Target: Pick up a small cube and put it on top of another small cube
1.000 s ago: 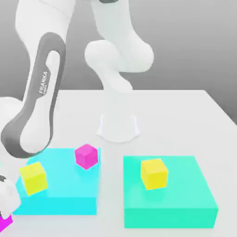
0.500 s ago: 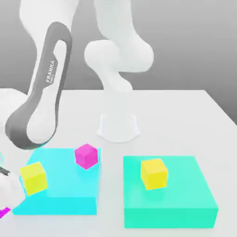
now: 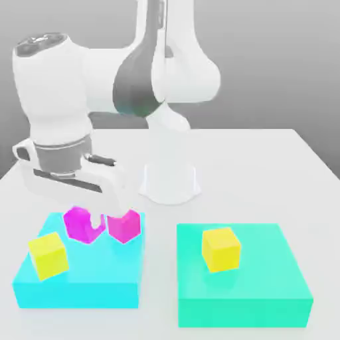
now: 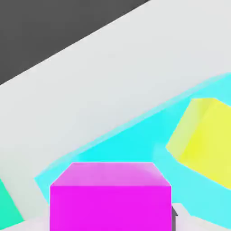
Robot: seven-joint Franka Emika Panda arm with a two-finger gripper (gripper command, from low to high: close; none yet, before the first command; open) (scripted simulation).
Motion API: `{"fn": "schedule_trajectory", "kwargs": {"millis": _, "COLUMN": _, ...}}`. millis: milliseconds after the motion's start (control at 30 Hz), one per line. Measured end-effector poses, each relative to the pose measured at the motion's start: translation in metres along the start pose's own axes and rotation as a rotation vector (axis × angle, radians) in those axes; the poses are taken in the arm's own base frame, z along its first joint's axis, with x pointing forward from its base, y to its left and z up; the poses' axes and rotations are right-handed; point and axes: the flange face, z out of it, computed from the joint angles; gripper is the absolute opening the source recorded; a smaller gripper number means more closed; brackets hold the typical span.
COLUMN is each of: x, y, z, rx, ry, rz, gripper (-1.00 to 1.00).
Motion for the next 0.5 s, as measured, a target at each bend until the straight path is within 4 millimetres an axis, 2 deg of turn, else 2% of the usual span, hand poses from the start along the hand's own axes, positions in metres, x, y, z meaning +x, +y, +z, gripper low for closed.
{"fn": "schedule_trajectory", "kwargs": {"millis": 167, "x": -0.035, "y": 0.035, "z": -0.008, "rx": 0.005, "ry": 0.024, "rz": 0.037, "gripper": -1.00}}
{"fn": "schedule_trajectory", "kwargs": {"millis": 333, "x": -0.062, "y": 0.074, "z": -0.005, "rx": 0.012, "ry": 0.060, "rz": 0.093, "gripper": -1.00}}
{"fn": "schedule_trajectory", "kwargs": {"millis": 400, "x": -0.062, "y": 0.082, "z": 0.007, "rx": 0.022, "ry": 0.061, "rz": 0.116, "gripper": -1.00}}
{"fn": "schedule_trajectory", "kwargs": {"millis": 500, "x": -0.060, "y": 0.083, "z": 0.035, "rx": 0.024, "ry": 0.062, "rz": 0.122, "gripper": -1.00}}
